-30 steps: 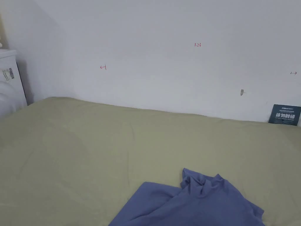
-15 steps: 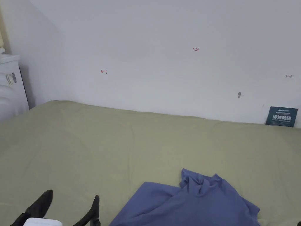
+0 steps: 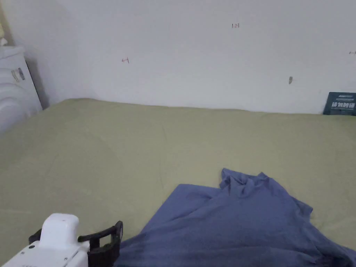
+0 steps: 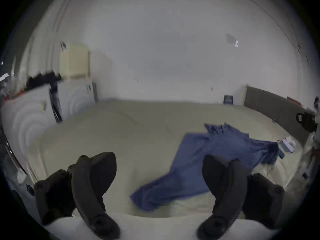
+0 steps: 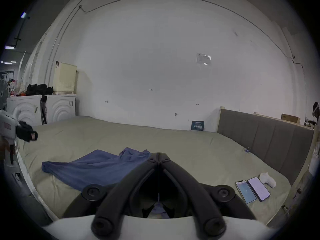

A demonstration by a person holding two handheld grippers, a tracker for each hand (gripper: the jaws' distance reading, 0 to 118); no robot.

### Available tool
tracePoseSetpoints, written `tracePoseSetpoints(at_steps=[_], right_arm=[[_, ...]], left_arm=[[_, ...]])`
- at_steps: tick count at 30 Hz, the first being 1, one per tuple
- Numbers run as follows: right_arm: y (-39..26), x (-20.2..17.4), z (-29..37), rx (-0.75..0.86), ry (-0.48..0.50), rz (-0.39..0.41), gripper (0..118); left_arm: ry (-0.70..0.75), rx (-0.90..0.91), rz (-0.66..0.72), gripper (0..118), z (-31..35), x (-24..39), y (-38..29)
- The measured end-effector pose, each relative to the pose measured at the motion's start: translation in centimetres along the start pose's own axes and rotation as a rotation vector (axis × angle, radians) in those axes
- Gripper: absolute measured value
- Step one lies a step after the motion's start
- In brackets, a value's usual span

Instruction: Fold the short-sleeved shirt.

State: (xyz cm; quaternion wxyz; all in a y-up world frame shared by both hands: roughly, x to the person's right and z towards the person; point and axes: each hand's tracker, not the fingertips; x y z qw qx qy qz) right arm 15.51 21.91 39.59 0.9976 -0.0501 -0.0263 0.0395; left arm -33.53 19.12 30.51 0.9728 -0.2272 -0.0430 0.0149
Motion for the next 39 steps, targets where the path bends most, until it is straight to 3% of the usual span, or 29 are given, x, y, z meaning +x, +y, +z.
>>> tracePoseSetpoints(at_steps=[2, 6, 8, 9, 10, 12, 14, 15, 16, 18, 21, 23, 24, 25, 26, 27, 28, 29, 32, 34, 36, 37, 38, 39], right_arm=[[0.0, 0.3, -0.2, -0.006, 0.002, -0.009, 0], [-0.5, 0.6, -0.3, -0.037, 0.012, -0.014, 0], [-1.0, 0.7, -0.5, -0.058, 0.017, -0.014, 0], [-1.2, 0.7, -0.8, -0.072, 0.024, -0.012, 0], [-1.3, 0.7, -1.1, -0.088, 0.028, -0.010, 0], [-1.6, 0.6, -1.9, -0.112, 0.037, -0.006, 0], [-1.4, 0.6, -3.0, -0.133, 0.064, -0.007, 0], [-1.2, 0.6, -3.9, -0.154, 0.098, 0.004, 0], [-0.8, 0.7, -5.1, -0.182, 0.137, 0.014, 0], [0.9, 0.7, -8.7, -0.227, 0.200, 0.062, 0], [4.4, 1.0, -17.1, -0.327, 0.263, 0.069, 0], [6.1, 1.0, -24.8, -0.506, 0.372, 0.058, 0], [6.7, 1.0, -28.5, -0.543, 0.391, 0.074, 5], [6.7, 0.8, -32.0, -0.598, 0.435, 0.099, 42], [6.3, 0.7, -35.9, -0.702, 0.502, 0.128, 87], [5.2, 0.4, -39.3, -0.814, 0.520, 0.158, 118], [3.9, 0.2, -41.1, -0.934, 0.504, 0.218, 110], [2.3, 0.1, -43.3, -0.938, 0.470, 0.249, 103], [-1.7, -0.7, -45.9, -1.110, 0.393, 0.382, 101], [-3.9, -0.6, -46.7, -1.133, 0.394, 0.392, 101], [-4.3, -1.1, -48.4, -1.118, 0.408, 0.353, 101], [-4.7, -1.0, -48.6, -1.105, 0.413, 0.335, 94], [-4.9, -0.9, -48.6, -1.085, 0.415, 0.315, 73], [-4.8, -0.8, -48.5, -1.075, 0.405, 0.291, 34]], left_arm=[[-0.047, -0.110, 0.039, 106, -2.4, -1.5, 0.0], [0.074, -0.395, 0.009, 106, -7.6, -1.7, -1.3], [0.075, -0.511, 0.016, 100, -10.0, -1.8, -2.3], [0.057, -0.560, 0.033, 86, -11.2, -2.0, -2.9], [0.036, -0.634, 0.074, 63, -11.8, -1.9, -3.5], [0.049, -0.689, 0.159, 62, -13.4, -2.3, -4.7], [0.048, -0.553, 0.149, 53, -12.3, -2.1, -4.2], [0.063, -0.529, 0.115, 23, -12.1, -1.9, -3.9], [0.020, -0.528, 0.120, 7, -12.1, -1.6, -3.9], [0.044, -0.537, 0.090, 7, -11.8, -1.2, -3.8], [0.041, -0.554, 0.042, 7, -12.0, -0.7, -4.3], [0.037, -0.546, 0.064, 7, -11.5, -0.4, -4.4], [0.035, -0.550, 0.100, 7, -11.5, -0.4, -4.5], [0.034, -0.544, 0.121, 7, -11.5, -0.5, -4.7], [0.031, -0.538, 0.136, 7, -11.4, -0.7, -4.6], [0.030, -0.535, 0.151, 7, -11.4, -0.8, -4.8], [0.028, -0.532, 0.160, 7, -11.3, -0.8, -4.9], [0.027, -0.529, 0.168, 7, -11.2, -0.8, -5.0], [0.024, -0.518, 0.213, 7, -11.3, -1.2, -5.2], [0.021, -0.517, 0.234, 7, -11.5, -1.6, -5.2], [0.019, -0.509, 0.235, 7, -11.4, -1.6, -5.3], [0.018, -0.506, 0.232, 7, -11.4, -1.5, -5.4], [0.018, -0.503, 0.227, 7, -11.5, -1.6, -5.4], [0.017, -0.500, 0.220, 7, -11.5, -1.6, -5.4]])
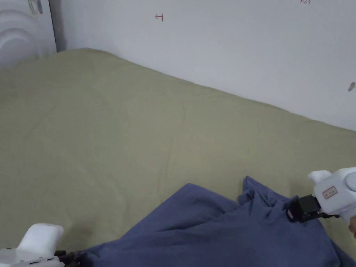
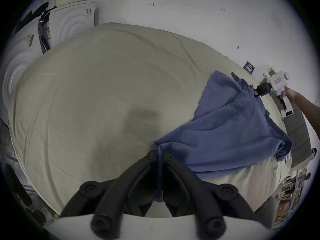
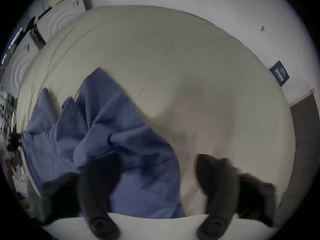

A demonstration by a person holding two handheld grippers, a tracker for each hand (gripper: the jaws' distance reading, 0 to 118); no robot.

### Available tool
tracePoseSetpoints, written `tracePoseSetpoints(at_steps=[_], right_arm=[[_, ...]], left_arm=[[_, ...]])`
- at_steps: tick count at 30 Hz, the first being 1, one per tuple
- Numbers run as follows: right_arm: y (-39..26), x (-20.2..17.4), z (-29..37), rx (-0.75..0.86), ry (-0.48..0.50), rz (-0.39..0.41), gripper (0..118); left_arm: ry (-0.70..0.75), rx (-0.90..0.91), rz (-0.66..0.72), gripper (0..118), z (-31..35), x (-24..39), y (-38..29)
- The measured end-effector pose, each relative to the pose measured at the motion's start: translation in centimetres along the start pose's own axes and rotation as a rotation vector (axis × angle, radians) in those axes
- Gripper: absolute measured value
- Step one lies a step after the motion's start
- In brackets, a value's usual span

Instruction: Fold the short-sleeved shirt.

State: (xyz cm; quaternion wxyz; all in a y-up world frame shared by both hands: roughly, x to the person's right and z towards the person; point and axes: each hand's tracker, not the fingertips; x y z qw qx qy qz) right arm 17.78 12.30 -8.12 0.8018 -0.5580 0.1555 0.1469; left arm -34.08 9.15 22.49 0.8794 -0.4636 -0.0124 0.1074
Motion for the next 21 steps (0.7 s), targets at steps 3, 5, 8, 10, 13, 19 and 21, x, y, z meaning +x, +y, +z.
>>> tracePoseSetpoints(at_steps=[3, 5, 8, 10, 13, 19, 21], right_arm=[[-0.3, 0.1, 0.6, 0.032, 0.095, -0.072, 1], [-0.6, -0.9, 1.7, 0.095, 0.045, 0.016, 1], [-1.4, -0.8, 4.0, 0.180, 0.074, -0.044, 1], [-2.7, -0.5, 6.7, 0.316, 0.081, -0.115, 1], [-4.3, 0.1, 10.9, 0.467, 0.123, -0.184, 1], [-4.7, 0.9, 19.6, 0.637, 0.047, -0.177, 1], [-4.4, 1.4, 22.2, 0.671, 0.026, -0.208, 1]], left_arm=[[0.003, 0.000, 0.008, 7, 0.0, 0.0, 0.1], [0.007, -0.001, 0.011, 7, 0.2, 0.2, 0.3], [0.017, 0.007, -0.005, 7, 0.3, 0.4, 0.7], [0.015, 0.023, 0.000, 7, 1.1, 0.4, 1.1], [-0.018, 0.079, -0.011, 7, 2.8, 0.7, 2.9], [-0.059, 0.187, -0.123, 7, 5.8, 3.2, 10.5], [-0.069, 0.229, -0.160, 7, 6.5, 4.3, 13.8]])
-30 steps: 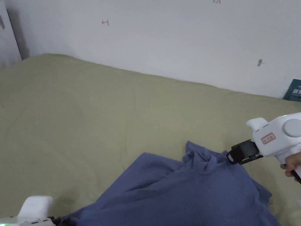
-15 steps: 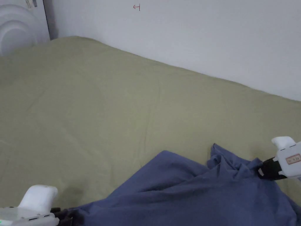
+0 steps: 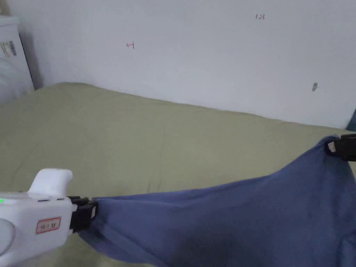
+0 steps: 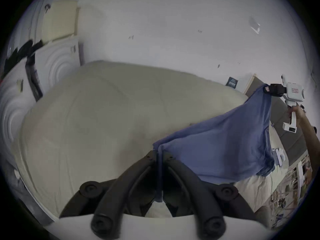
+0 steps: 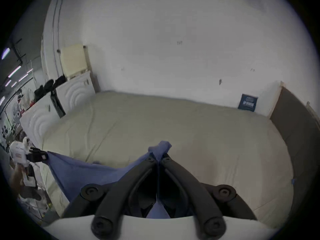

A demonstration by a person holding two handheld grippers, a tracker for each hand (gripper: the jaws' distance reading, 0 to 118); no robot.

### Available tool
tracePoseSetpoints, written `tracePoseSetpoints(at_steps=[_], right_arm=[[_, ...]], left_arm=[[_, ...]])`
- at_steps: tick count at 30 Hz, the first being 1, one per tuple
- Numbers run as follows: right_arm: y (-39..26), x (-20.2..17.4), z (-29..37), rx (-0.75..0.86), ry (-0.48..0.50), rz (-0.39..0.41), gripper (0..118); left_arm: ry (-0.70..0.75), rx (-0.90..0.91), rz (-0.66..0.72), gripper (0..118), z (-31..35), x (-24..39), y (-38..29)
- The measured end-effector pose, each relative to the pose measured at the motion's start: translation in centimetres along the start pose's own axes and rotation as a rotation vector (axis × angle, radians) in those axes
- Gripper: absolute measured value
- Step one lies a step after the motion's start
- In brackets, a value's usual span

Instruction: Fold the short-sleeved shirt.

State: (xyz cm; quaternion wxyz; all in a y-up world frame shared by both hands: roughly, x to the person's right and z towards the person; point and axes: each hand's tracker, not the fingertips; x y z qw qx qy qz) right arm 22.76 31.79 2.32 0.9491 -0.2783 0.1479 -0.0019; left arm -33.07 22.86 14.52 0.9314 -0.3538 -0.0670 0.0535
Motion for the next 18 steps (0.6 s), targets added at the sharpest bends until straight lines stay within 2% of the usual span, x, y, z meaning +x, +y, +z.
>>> tracePoseSetpoints(at_steps=[3, 10, 18], right_arm=[[3.0, 0.1, 2.1, 0.071, -0.070, 0.030, 1], [10.2, 1.9, 5.0, 0.236, -0.163, 0.009, 1], [16.3, 3.9, 5.6, 0.377, -0.275, -0.013, 1]], left_arm=[[0.003, 0.044, -0.038, 7, -0.4, 1.1, 5.6], [0.024, 0.151, -0.138, 7, -1.4, 3.7, 17.5], [0.089, 0.235, -0.156, 7, -3.2, 5.5, 26.6]])
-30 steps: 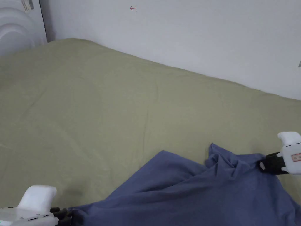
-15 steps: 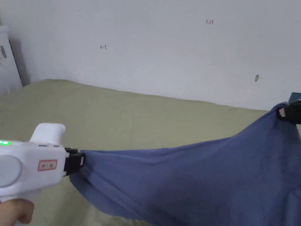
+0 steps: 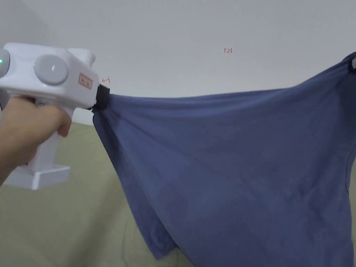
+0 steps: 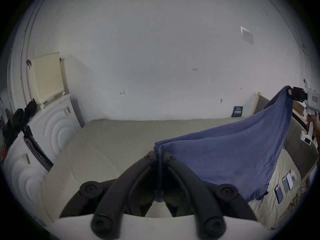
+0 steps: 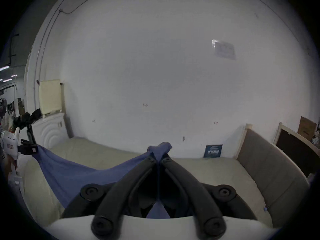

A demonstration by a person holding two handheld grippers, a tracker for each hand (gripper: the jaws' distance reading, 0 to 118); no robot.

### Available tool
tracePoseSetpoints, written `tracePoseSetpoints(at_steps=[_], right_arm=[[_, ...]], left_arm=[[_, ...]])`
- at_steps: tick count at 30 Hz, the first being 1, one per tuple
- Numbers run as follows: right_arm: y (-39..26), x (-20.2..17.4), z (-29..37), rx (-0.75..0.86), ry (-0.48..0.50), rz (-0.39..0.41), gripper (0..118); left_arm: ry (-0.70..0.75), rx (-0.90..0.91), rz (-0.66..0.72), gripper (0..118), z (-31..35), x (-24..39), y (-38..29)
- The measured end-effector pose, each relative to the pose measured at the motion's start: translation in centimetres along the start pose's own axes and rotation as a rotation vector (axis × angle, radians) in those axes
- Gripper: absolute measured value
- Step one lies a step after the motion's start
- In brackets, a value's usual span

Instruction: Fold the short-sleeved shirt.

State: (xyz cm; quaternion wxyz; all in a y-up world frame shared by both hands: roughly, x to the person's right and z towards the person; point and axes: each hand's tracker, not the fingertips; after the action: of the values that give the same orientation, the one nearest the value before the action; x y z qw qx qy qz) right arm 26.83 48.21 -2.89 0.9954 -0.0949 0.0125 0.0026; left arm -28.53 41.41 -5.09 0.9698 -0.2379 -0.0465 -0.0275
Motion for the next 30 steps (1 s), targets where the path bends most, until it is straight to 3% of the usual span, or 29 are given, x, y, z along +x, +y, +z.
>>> tracePoseSetpoints(at_steps=[4, 9, 14, 23, 30], right_arm=[[2.4, 0.2, -0.8, 0.039, -0.028, -0.002, 1], [5.2, -0.6, -0.4, 0.116, -0.043, 0.072, 1], [6.6, -0.1, 0.5, 0.164, -0.022, 0.046, 1], [-0.7, 0.0, 4.1, 0.027, 0.036, 0.097, 1], [-6.5, 1.1, 7.2, -0.044, 0.068, 0.077, 1]], left_arm=[[0.037, 0.039, -0.018, 7, -0.6, 0.3, 3.1], [0.074, 0.084, -0.041, 7, -0.3, 0.7, 6.1], [0.107, 0.131, -0.050, 7, 0.6, 0.8, 7.2], [0.019, 0.015, -0.036, 7, 0.3, 0.6, -0.2], [-0.015, -0.025, -0.005, 7, 0.8, -0.9, -3.9]])
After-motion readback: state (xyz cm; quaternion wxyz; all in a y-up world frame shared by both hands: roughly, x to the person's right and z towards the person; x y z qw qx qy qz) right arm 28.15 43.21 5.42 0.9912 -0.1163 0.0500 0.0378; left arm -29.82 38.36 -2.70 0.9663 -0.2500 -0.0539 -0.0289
